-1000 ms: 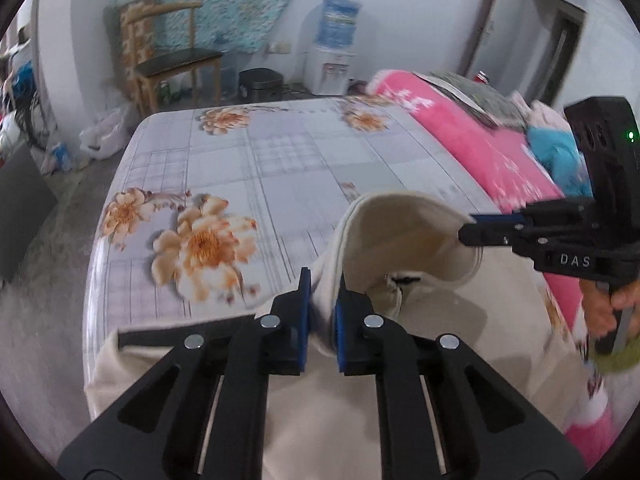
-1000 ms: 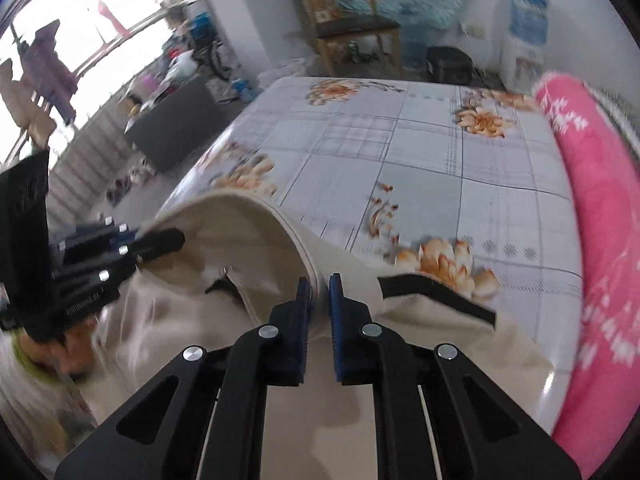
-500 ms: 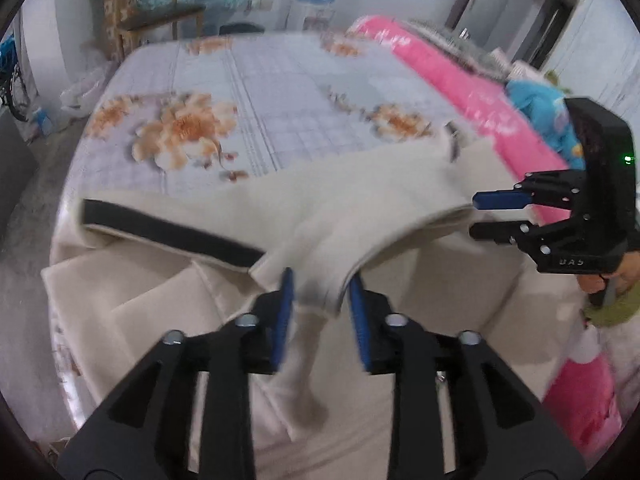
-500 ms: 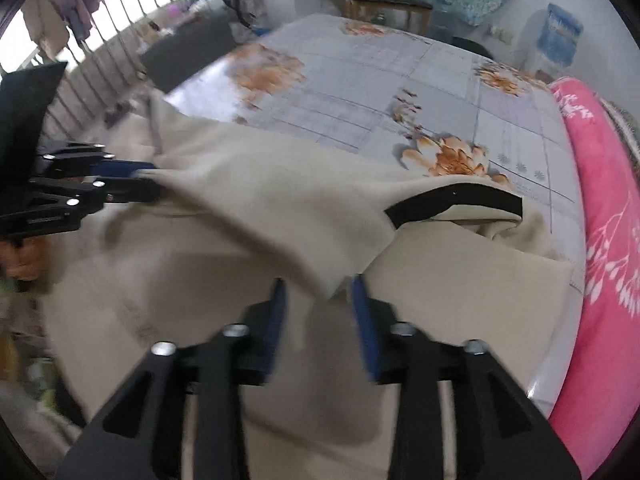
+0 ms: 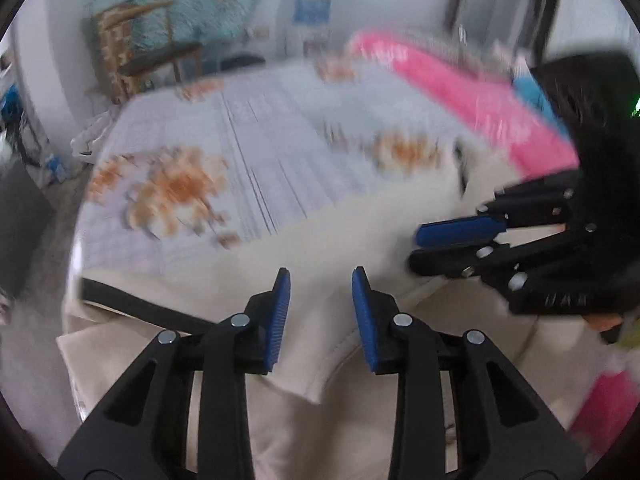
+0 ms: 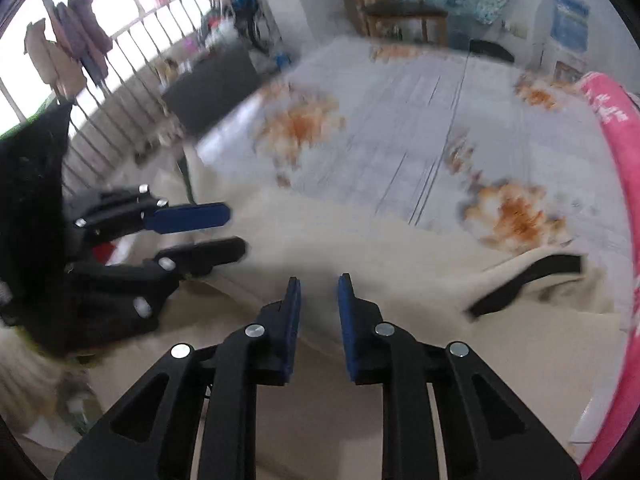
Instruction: Fold large clothes
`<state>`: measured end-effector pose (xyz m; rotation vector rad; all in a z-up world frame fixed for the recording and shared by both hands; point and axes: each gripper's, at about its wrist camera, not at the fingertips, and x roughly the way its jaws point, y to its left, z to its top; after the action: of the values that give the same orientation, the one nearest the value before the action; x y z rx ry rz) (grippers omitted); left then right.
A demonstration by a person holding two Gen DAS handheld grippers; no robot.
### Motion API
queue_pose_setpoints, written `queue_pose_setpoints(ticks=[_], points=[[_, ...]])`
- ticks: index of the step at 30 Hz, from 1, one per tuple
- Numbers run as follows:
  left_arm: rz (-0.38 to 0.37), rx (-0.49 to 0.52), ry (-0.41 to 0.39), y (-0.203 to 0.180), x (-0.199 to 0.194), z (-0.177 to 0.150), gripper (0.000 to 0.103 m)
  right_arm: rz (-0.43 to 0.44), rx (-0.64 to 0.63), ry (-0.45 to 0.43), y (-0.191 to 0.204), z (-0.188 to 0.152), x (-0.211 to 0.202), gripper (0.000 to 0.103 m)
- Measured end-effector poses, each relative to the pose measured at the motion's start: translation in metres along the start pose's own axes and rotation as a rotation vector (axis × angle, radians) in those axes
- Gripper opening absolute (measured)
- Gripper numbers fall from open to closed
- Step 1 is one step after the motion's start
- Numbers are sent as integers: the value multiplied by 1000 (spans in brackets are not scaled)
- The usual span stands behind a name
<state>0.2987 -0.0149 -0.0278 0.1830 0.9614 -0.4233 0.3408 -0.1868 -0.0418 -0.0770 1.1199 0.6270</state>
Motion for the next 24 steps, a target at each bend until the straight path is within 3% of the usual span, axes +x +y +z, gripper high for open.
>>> queue_pose_setpoints(ticks=[1, 2, 5, 7, 9, 11, 14, 18, 20, 24], points=[[41, 38, 30, -6, 11, -6, 31, -10, -5, 35, 1, -6, 14, 20], [84, 91, -6, -13, 11, -13, 31, -17, -27, -6, 3, -11, 11, 20], [100, 131, -7, -15, 4, -16, 31, -42, -23, 18, 3, -12, 1, 19], [63, 90, -20, -5, -7, -16, 31, -45, -15, -11, 1, -14, -14, 19], [40, 62, -21, 5, -12, -21, 31, -101, -23, -48, -5, -18, -24, 19], [16, 38, 4, 11, -6, -27, 30, -174, -15, -14, -17, -27, -14, 19], [9, 33, 1, 13, -6, -33, 30, -142, 6, -20, -26, -31, -20, 19], [-32, -36, 12, 21, -8, -34, 30, -174, 42, -67, -23, -30, -44, 19], [-60, -75, 13, 27, -6, -34, 29, -199, 63, -39, -29, -37, -39, 19], [-115, -195, 32, 38, -14, -35, 30, -163, 173, -15, -43, -47, -47, 19]])
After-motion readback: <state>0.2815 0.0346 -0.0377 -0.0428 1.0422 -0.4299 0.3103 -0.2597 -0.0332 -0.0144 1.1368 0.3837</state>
